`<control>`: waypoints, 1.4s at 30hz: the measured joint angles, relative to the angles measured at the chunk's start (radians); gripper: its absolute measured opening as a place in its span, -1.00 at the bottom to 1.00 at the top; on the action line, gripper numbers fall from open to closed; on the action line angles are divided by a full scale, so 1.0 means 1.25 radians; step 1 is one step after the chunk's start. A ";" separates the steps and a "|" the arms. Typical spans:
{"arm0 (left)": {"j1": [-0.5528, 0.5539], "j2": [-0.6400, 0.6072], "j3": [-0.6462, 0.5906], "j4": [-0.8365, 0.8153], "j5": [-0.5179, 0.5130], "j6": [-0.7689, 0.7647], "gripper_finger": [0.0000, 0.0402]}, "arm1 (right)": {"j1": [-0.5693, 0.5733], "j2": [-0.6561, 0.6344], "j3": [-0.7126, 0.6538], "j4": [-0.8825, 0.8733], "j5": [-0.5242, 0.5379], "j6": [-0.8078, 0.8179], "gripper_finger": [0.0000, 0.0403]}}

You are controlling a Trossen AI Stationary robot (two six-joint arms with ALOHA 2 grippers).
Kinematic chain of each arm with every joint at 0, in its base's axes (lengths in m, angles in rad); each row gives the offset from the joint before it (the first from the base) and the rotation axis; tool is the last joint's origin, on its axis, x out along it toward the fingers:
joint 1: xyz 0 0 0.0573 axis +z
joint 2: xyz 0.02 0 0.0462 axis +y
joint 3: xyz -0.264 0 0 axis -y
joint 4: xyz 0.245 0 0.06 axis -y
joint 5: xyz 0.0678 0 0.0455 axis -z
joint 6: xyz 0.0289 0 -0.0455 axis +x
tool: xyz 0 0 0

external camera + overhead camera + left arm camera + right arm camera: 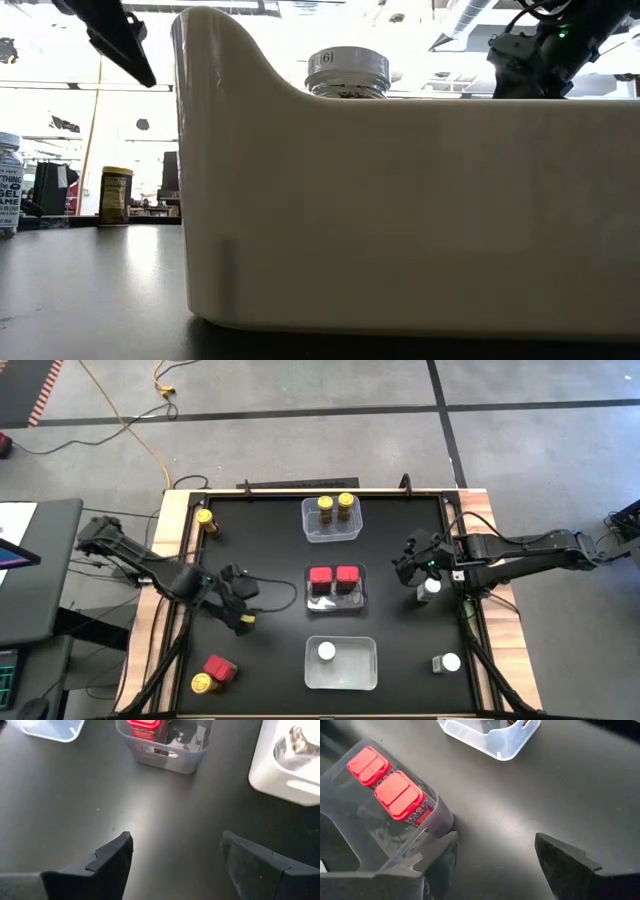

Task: Sort spices by type
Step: Put the red seasoning can into the black bin

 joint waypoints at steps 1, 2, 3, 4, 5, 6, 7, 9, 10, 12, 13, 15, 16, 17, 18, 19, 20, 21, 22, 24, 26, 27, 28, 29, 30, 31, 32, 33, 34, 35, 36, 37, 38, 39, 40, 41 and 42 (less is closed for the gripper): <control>0.001 -0.017 -0.008 -0.005 0.000 0.016 0.44 | 0.000 0.000 0.000 0.001 0.000 -0.006 0.44; 0.001 -0.033 -0.012 -0.012 0.000 0.026 0.44 | 0.000 0.000 0.000 0.003 0.000 0.005 0.44; 0.001 -0.048 -0.015 -0.017 0.000 0.028 0.44 | 0.000 0.000 0.000 0.005 0.000 0.026 0.44; 0.001 -0.061 -0.017 -0.020 0.000 0.028 0.44 | 0.000 0.000 0.000 0.005 0.000 0.044 0.44; 0.001 -0.073 -0.020 -0.021 0.000 0.029 0.44 | 0.000 0.000 0.000 0.005 0.000 0.053 0.44; 0.001 -0.083 -0.020 -0.024 0.000 0.029 0.44 | 0.000 0.000 0.000 0.005 0.000 0.060 0.44; 0.001 -0.091 -0.020 -0.023 0.000 0.029 0.44 | 0.000 0.000 0.000 0.004 0.000 0.069 0.44; 0.001 -0.103 -0.020 -0.022 -0.001 0.039 0.44 | 0.000 0.001 0.000 0.005 0.001 0.082 0.44; 0.001 -0.107 -0.020 -0.024 -0.004 0.054 0.44 | 0.000 0.004 0.000 0.005 0.001 0.092 0.44; 0.001 -0.111 -0.020 -0.030 -0.011 0.093 0.44 | 0.000 0.013 0.000 0.004 0.001 0.114 0.44; 0.001 -0.112 -0.020 -0.037 -0.015 0.107 0.44 | 0.000 0.021 0.000 0.004 0.001 0.120 0.44; 0.001 -0.113 -0.020 -0.042 -0.017 0.114 0.44 | 0.000 0.039 0.000 0.005 0.001 0.123 0.44; 0.001 -0.113 -0.020 -0.049 -0.016 0.106 0.44 | 0.000 0.050 0.000 0.005 0.001 0.123 0.44; 0.001 -0.113 -0.020 -0.061 -0.014 0.090 0.44 | 0.000 0.063 0.000 0.005 0.001 0.123 0.44; 0.001 -0.113 -0.020 -0.070 -0.006 0.072 0.44 | 0.000 0.075 0.000 0.005 0.001 0.123 0.44; 0.001 -0.113 -0.020 -0.074 0.005 0.053 0.44 | 0.000 0.087 0.000 0.005 0.001 0.123 0.44; 0.001 -0.113 -0.020 -0.081 0.011 0.032 0.44 | 0.000 0.100 0.000 0.005 0.001 0.123 0.44; 0.001 -0.113 -0.020 -0.091 0.022 0.013 0.43 | 0.000 0.111 0.000 0.005 0.001 0.123 0.44; 0.001 -0.113 -0.020 -0.099 0.033 -0.006 0.42 | 0.001 0.122 0.000 0.005 0.001 0.123 0.44; 0.001 -0.112 -0.020 -0.104 0.066 -0.038 0.40 | 0.002 0.137 0.000 0.006 0.001 0.122 0.44; -0.001 -0.111 -0.020 -0.100 0.107 -0.062 0.37 | 0.002 0.142 0.000 0.008 0.001 0.116 0.44; -0.004 -0.108 -0.020 -0.097 0.123 -0.071 0.36 | 0.003 0.142 0.000 0.008 0.001 0.108 0.44; -0.008 -0.103 -0.020 -0.092 0.134 -0.082 0.34 | 0.005 0.139 0.000 0.008 0.001 0.102 0.44; -0.015 -0.097 -0.020 -0.088 0.141 -0.095 0.33 | 0.007 0.135 0.000 0.008 0.001 0.095 0.44; -0.023 -0.090 -0.020 -0.084 0.154 -0.108 0.31 | 0.010 0.128 0.000 0.007 0.001 0.085 0.44; -0.033 -0.082 -0.020 -0.079 0.162 -0.114 0.30 | 0.014 0.122 0.000 0.008 0.001 0.072 0.44; -0.041 -0.074 -0.020 -0.074 0.173 -0.115 0.28 | 0.018 0.115 0.000 0.008 0.001 0.060 0.44; -0.050 -0.065 -0.019 -0.072 0.178 -0.115 0.27 | 0.020 0.108 0.000 0.007 0.001 0.047 0.44; -0.056 -0.055 -0.016 -0.072 0.191 -0.115 0.26 | 0.024 0.100 0.000 0.007 0.001 0.033 0.44; -0.063 -0.044 -0.010 -0.073 0.202 -0.121 0.25 | 0.027 0.092 0.000 0.007 0.001 0.020 0.44; -0.067 -0.033 0.000 -0.073 0.214 -0.129 0.25 | 0.031 0.085 0.000 0.007 0.001 0.007 0.44; -0.070 -0.020 0.014 -0.073 0.222 -0.137 0.24 | 0.033 0.077 0.000 0.007 0.001 -0.006 0.44; -0.074 -0.006 0.029 -0.073 0.232 -0.139 0.24 | 0.034 0.071 0.000 0.006 0.001 -0.017 0.44; -0.079 0.008 0.045 -0.072 0.245 -0.134 0.24 | 0.034 0.064 0.000 0.006 0.001 -0.025 0.44; -0.086 0.023 0.061 -0.074 0.256 -0.117 0.24 | 0.034 0.057 0.000 0.006 0.001 -0.031 0.44; -0.095 0.040 0.077 -0.079 0.267 -0.091 0.24 | 0.034 0.051 0.000 0.005 0.001 -0.036 0.44; -0.103 0.057 0.094 -0.088 0.281 -0.051 0.24 | 0.034 0.046 0.000 0.005 0.001 -0.039 0.44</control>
